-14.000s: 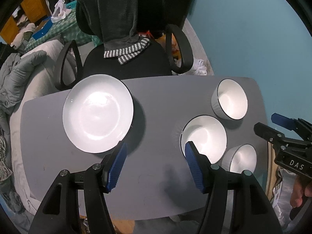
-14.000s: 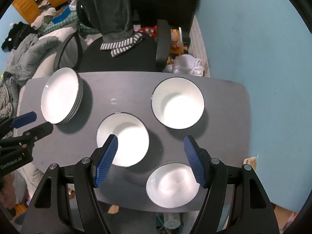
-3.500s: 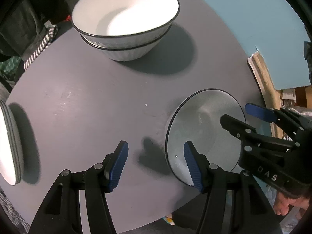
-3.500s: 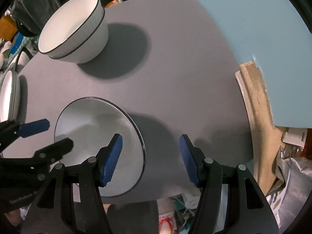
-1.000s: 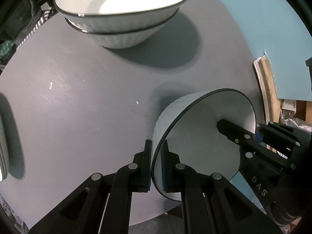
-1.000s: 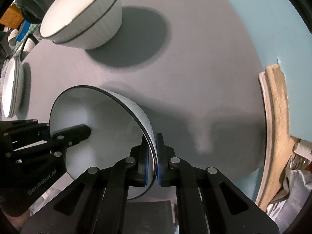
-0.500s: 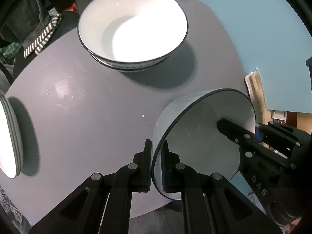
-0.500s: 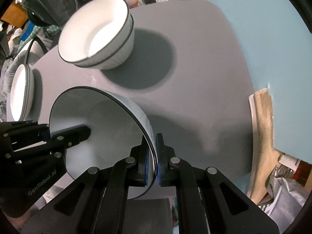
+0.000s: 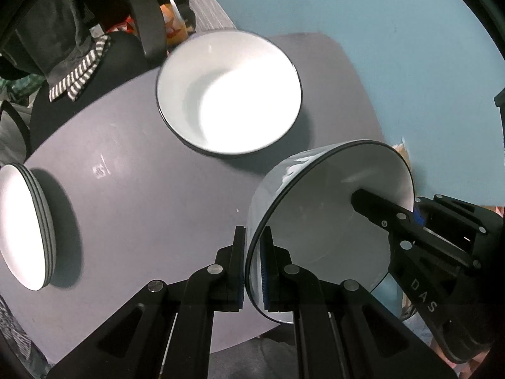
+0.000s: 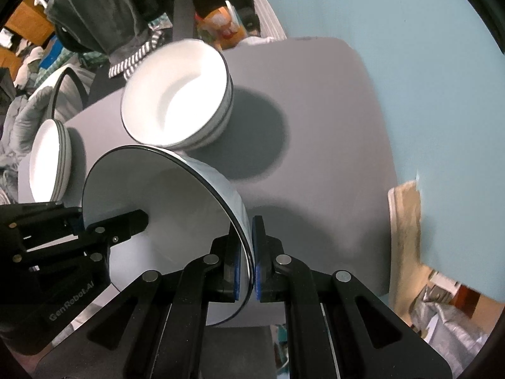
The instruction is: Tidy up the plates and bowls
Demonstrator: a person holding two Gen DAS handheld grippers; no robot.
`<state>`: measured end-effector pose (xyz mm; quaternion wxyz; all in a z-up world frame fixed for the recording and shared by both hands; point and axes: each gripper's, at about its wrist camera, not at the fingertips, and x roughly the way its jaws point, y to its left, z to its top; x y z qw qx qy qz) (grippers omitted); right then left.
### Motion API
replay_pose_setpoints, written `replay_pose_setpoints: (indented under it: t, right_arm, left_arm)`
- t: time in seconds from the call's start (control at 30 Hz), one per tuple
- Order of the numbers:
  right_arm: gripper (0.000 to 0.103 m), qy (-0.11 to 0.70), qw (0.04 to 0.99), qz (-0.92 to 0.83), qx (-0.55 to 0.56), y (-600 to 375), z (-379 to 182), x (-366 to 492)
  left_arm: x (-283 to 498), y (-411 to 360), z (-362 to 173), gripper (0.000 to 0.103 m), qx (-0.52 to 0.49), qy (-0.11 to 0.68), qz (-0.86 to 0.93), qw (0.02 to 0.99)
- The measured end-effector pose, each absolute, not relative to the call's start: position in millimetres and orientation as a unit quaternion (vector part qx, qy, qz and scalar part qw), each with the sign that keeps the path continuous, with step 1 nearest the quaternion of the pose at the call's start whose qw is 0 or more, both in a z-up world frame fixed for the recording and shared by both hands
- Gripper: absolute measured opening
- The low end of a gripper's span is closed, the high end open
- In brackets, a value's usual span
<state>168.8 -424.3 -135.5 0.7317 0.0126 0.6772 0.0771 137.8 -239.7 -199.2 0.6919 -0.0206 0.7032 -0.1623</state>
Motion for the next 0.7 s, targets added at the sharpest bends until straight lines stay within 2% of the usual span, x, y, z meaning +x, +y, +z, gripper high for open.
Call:
replay_pose_setpoints:
  t: [0.7]
  right_arm:
    - [0.007, 0.666, 0.736, 0.118, -0.011, -398.5, -113.1, 232.8]
  left_arm:
    - [197.1, -212.7, -171.5, 0.007, -0.031, 0.677, -0.126, 0.725]
